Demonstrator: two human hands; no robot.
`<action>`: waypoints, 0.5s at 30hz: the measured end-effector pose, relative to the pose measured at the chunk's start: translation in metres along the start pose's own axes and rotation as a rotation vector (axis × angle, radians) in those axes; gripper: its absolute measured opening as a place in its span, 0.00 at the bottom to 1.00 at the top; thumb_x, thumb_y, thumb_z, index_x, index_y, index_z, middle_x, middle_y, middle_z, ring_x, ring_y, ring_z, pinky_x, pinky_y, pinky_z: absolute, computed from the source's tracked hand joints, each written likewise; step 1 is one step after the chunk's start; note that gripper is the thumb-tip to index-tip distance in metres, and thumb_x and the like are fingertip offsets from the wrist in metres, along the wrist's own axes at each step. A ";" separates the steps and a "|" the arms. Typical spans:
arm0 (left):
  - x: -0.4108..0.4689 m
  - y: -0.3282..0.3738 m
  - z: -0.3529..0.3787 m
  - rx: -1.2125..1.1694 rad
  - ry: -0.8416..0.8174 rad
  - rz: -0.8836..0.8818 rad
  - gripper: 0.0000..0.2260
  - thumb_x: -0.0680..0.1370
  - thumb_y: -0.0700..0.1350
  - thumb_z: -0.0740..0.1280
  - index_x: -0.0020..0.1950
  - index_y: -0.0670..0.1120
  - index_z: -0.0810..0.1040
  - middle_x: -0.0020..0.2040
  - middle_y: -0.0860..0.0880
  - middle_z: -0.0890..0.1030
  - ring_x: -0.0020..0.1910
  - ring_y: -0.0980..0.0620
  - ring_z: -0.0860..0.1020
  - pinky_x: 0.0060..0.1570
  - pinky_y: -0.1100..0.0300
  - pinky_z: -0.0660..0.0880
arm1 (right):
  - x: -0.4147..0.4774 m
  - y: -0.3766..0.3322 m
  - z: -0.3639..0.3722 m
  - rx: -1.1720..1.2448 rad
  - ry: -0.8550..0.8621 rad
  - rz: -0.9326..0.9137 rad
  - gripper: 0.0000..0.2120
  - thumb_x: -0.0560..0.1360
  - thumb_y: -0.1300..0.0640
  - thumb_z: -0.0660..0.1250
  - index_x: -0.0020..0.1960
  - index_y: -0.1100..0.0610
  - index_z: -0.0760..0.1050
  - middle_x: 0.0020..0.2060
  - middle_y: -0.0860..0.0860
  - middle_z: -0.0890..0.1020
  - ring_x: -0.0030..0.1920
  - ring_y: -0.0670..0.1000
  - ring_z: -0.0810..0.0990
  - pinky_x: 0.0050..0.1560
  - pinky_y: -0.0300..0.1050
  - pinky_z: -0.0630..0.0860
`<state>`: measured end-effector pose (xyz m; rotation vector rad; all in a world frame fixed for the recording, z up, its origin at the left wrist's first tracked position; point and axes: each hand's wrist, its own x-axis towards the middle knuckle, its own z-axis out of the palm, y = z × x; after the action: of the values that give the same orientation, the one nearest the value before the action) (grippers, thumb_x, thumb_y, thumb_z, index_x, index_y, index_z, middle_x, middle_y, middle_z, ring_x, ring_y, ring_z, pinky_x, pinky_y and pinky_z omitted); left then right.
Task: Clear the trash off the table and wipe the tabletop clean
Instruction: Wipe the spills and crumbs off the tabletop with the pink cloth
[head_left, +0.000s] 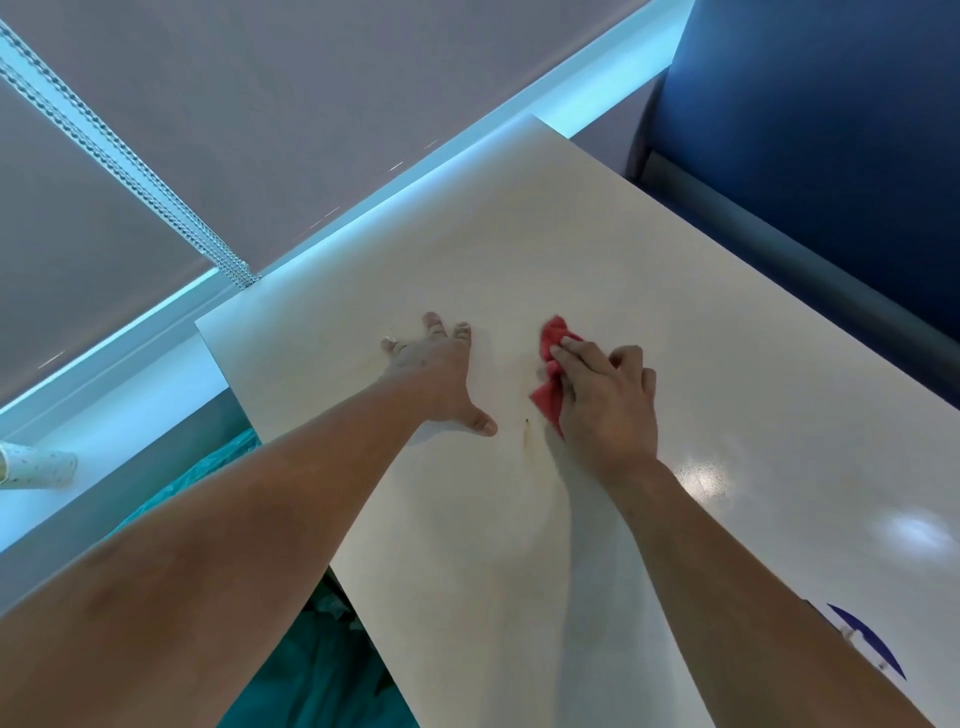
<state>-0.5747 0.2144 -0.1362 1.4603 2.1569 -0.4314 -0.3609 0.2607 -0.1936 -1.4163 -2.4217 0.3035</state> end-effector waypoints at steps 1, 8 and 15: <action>0.000 -0.001 0.000 0.002 0.004 0.000 0.69 0.55 0.74 0.77 0.84 0.47 0.45 0.82 0.34 0.44 0.77 0.26 0.58 0.74 0.28 0.52 | -0.006 -0.007 0.002 0.012 -0.003 -0.041 0.21 0.82 0.46 0.52 0.68 0.45 0.77 0.69 0.37 0.75 0.53 0.54 0.68 0.51 0.50 0.66; 0.001 -0.002 0.001 0.017 0.008 0.009 0.69 0.55 0.74 0.77 0.84 0.48 0.45 0.82 0.35 0.44 0.78 0.31 0.59 0.75 0.29 0.53 | -0.091 0.037 -0.019 0.039 -0.004 -0.111 0.19 0.84 0.43 0.51 0.68 0.42 0.76 0.69 0.34 0.74 0.55 0.54 0.70 0.52 0.48 0.66; -0.012 -0.011 0.007 -0.055 0.076 0.051 0.60 0.62 0.76 0.72 0.84 0.51 0.49 0.84 0.41 0.46 0.81 0.37 0.55 0.78 0.36 0.48 | -0.015 0.022 -0.019 -0.070 -0.021 0.044 0.25 0.79 0.43 0.50 0.70 0.46 0.76 0.69 0.43 0.75 0.55 0.59 0.67 0.52 0.53 0.67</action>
<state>-0.5794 0.1978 -0.1354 1.5208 2.1670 -0.3005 -0.3292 0.2591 -0.1863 -1.5050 -2.4435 0.2471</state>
